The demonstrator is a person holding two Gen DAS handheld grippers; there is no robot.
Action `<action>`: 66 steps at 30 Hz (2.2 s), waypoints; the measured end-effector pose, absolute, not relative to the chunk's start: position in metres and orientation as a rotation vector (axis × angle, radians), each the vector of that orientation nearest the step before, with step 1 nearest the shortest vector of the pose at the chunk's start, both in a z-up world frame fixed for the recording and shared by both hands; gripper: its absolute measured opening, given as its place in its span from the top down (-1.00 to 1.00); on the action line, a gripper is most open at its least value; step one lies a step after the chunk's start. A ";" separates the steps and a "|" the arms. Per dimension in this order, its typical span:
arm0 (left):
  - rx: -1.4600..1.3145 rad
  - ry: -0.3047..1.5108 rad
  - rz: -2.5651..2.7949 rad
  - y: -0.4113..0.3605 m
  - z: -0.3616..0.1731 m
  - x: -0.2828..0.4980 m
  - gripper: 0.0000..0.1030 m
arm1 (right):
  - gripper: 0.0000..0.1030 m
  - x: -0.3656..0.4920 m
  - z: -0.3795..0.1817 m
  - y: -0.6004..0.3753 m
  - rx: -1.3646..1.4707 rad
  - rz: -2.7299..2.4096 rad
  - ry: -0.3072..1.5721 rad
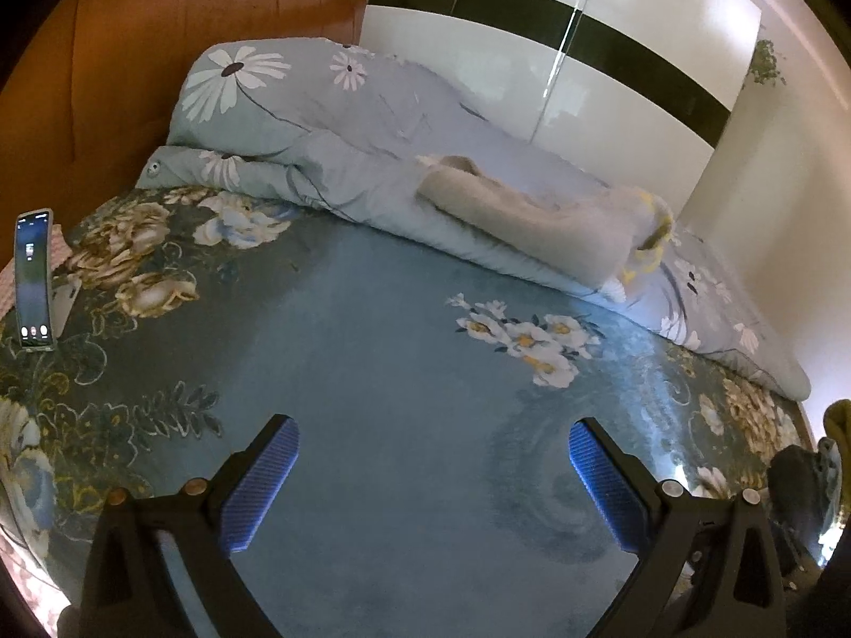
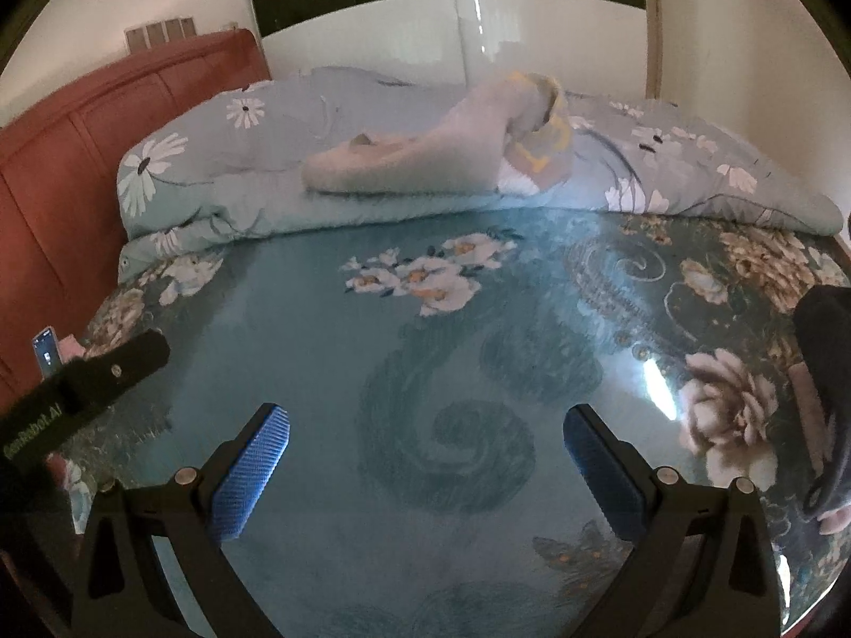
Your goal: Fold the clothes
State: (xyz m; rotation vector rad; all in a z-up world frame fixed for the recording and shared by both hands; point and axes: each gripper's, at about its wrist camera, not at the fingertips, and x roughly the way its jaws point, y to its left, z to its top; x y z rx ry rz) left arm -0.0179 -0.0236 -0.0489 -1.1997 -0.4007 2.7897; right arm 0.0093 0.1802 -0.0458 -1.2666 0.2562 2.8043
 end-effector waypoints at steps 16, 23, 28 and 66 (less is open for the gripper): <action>-1.358 -0.434 2.719 -0.029 -0.095 -0.056 -1.00 | -1.00 -0.033 -0.100 0.174 -1.432 2.712 0.243; -1.402 -0.437 2.684 -0.029 -0.117 -0.078 -1.00 | -1.00 -0.058 -0.126 0.178 -1.493 2.659 0.225; -1.417 -0.438 2.665 -0.031 -0.129 -0.092 -1.00 | -1.00 -0.101 -0.126 0.194 -1.420 2.698 0.140; -1.414 -0.711 2.593 -0.100 -0.107 -0.083 -1.00 | 0.80 -0.270 0.003 0.238 -1.332 3.075 0.896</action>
